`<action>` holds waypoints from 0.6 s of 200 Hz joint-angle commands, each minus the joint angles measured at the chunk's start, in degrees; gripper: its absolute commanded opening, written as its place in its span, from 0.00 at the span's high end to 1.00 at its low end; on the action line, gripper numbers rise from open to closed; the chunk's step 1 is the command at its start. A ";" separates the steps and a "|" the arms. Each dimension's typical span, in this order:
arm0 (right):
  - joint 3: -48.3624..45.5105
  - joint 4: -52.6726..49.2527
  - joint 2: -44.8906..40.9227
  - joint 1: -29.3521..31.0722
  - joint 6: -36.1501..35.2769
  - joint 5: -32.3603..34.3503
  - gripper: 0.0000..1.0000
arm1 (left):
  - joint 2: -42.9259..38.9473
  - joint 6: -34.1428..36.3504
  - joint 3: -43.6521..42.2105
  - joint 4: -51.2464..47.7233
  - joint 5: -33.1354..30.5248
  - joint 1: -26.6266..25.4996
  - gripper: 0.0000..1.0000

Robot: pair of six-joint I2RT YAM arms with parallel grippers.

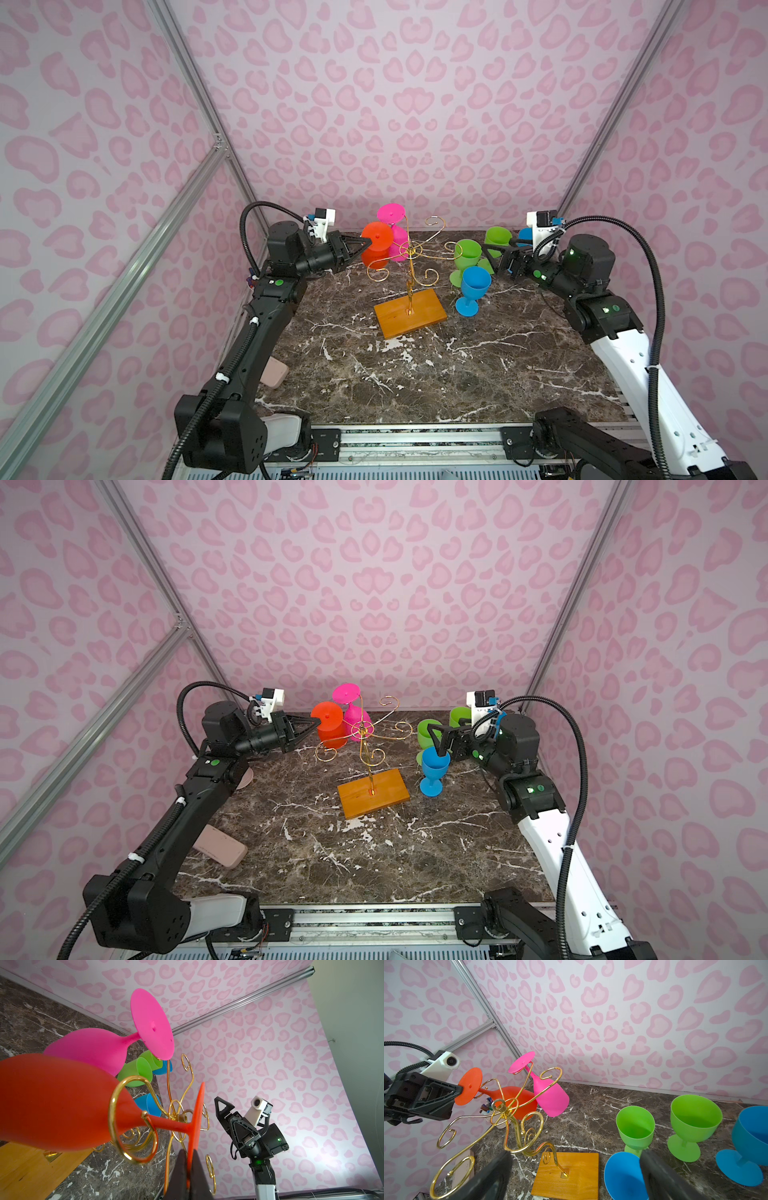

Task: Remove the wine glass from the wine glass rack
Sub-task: 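Slide the red glass off the rack hook and lift it with the left gripper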

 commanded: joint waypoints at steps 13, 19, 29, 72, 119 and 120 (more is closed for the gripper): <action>-0.28 0.49 -0.31 0.07 -0.04 0.33 0.03 | -1.06 1.31 -1.07 0.87 1.54 0.00 0.97; -0.28 0.51 -0.33 0.07 -0.06 0.31 0.03 | -1.19 1.38 -1.32 0.86 1.58 0.03 0.97; -0.33 0.48 -0.31 0.02 0.02 0.24 0.03 | -1.31 1.49 -1.58 0.77 1.73 0.04 0.97; -0.37 0.35 -0.30 0.05 0.11 0.28 0.03 | -2.01 3.34 -1.61 -1.28 2.51 -0.01 0.97; -0.38 0.23 -0.32 0.05 -0.17 0.31 0.03 | -4.27 7.15 -2.56 -7.03 0.89 0.12 0.97; -0.37 0.26 -0.31 0.06 -0.16 0.29 0.03 | -4.29 7.10 -2.61 -7.08 0.89 0.13 0.97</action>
